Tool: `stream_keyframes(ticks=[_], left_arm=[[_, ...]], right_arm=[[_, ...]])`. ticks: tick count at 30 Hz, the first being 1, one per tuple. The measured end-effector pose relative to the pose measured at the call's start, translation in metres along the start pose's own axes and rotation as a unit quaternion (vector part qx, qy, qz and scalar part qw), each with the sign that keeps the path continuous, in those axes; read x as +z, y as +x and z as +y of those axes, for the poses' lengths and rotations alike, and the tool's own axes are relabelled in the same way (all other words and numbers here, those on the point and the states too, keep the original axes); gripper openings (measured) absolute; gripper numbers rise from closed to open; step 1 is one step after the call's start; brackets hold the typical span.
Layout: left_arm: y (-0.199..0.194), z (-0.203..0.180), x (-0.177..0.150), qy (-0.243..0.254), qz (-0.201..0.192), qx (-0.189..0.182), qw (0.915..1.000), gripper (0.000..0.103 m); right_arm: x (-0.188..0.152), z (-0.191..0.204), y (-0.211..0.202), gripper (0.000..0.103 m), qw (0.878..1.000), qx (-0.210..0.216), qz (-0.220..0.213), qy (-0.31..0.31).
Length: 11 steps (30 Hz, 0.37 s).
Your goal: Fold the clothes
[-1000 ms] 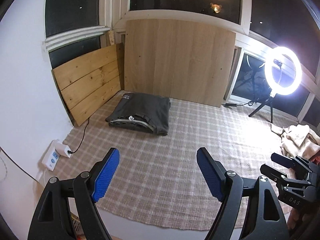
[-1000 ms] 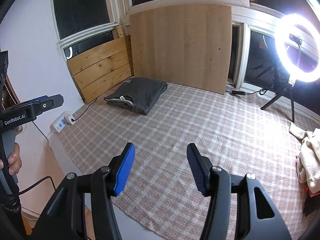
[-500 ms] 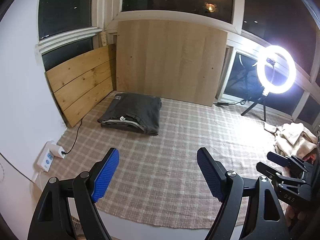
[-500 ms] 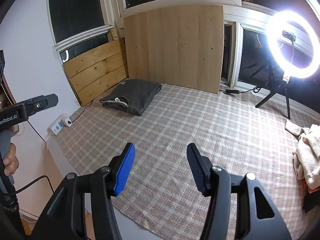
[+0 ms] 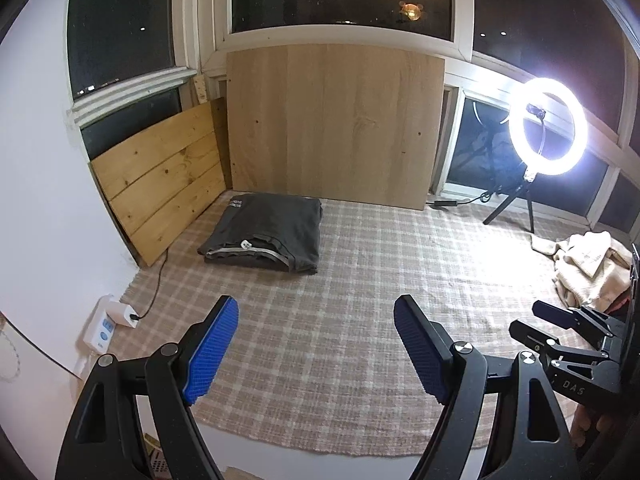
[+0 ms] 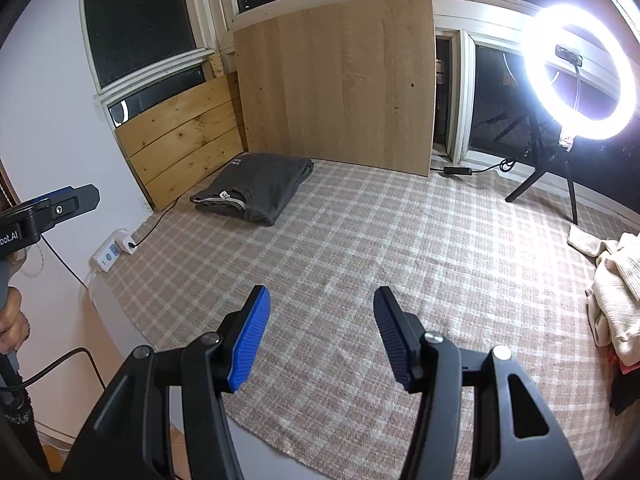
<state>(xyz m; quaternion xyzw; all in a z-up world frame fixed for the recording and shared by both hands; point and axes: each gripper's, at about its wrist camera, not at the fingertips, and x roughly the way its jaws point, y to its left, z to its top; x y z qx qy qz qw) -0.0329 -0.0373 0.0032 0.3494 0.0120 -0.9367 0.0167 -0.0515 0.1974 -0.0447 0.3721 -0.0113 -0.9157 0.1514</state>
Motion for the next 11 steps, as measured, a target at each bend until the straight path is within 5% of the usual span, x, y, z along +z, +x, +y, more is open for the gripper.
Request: stream_keyframes(ticks=[11], left_arm=[[-0.0049,-0.0018,-0.0004,0.007,-0.010,-0.002,0.9999,0.079]], right_arm=[[-0.0003,-0.0035,0.0018,0.053,1.000,0.004,0.001,0.001]])
